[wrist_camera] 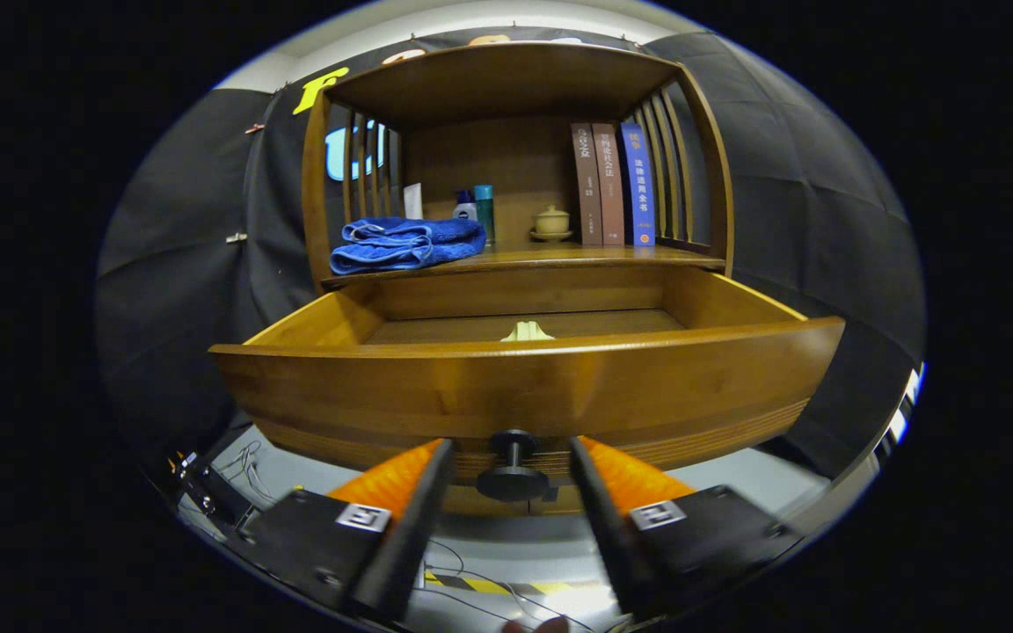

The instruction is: Pull open the drawer, take out the items inside it, and place them on the countertop above the cabinet.

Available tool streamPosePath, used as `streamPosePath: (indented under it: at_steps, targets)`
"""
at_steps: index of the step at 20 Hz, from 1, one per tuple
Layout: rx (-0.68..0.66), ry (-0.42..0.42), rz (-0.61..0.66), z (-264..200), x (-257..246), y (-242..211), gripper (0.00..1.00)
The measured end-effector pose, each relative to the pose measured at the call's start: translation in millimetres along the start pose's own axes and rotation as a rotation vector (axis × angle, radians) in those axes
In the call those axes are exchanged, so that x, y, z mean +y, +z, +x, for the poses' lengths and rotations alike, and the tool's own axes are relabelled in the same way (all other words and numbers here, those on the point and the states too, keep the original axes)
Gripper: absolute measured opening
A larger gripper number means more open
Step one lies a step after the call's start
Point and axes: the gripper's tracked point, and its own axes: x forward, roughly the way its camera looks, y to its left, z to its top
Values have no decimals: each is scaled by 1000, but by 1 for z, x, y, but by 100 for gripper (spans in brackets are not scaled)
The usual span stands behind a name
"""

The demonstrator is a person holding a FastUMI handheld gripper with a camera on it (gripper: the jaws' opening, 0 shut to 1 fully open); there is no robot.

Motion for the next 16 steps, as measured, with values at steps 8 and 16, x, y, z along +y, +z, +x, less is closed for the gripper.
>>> streamPosePath:
  at_steps: [8,16]
  targets:
    - [95,113,52,-12,2,98,99]
    - [377,46,36,113,-15,109,99]
